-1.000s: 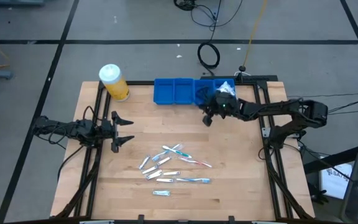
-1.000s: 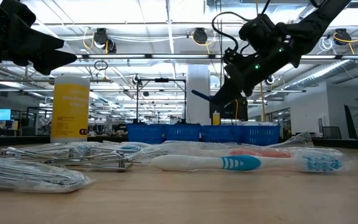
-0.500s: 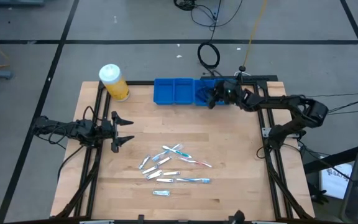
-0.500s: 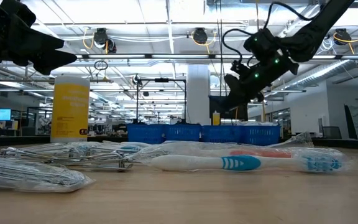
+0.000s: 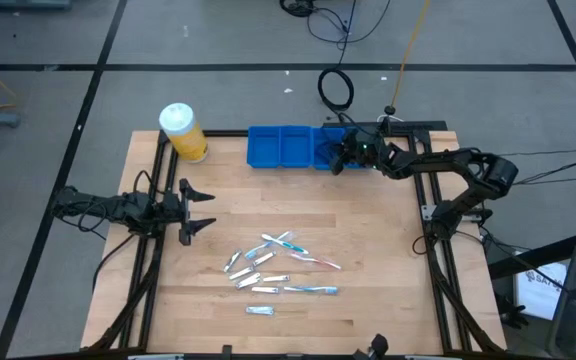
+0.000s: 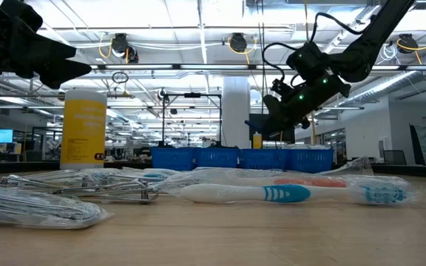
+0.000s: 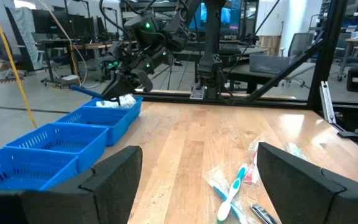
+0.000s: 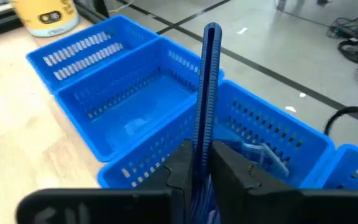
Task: Pick & Place Travel size toiletries
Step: Put the blue razor into the middle right blue basket, then put the orange toothbrush into the middle left blue basket
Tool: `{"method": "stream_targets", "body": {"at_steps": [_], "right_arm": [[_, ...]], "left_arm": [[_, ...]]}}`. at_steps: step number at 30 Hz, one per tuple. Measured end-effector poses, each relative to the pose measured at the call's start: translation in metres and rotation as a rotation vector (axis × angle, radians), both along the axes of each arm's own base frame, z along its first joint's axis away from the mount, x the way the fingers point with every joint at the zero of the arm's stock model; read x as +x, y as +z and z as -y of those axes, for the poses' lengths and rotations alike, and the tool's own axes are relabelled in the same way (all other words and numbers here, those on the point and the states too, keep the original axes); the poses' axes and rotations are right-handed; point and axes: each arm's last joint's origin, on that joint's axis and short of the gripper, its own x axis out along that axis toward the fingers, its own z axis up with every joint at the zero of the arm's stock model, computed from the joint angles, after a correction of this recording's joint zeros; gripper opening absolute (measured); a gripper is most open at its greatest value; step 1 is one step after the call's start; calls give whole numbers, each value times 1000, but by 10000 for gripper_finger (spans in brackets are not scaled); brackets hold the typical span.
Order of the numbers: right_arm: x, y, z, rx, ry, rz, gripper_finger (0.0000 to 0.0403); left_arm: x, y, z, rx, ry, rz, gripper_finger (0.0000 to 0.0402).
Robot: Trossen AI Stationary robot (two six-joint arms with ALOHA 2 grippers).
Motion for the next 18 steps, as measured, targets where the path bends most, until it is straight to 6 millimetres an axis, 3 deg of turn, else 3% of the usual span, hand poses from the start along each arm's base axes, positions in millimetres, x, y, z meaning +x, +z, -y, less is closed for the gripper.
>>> {"method": "stream_targets", "body": {"at_steps": [8, 18], "right_arm": [[0, 0, 0, -5, -3, 3, 79], [0, 0, 0, -3, -3, 2, 103]], "left_arm": [[0, 0, 0, 0, 0, 0, 310], [0, 0, 0, 0, 0, 0, 310]]}}
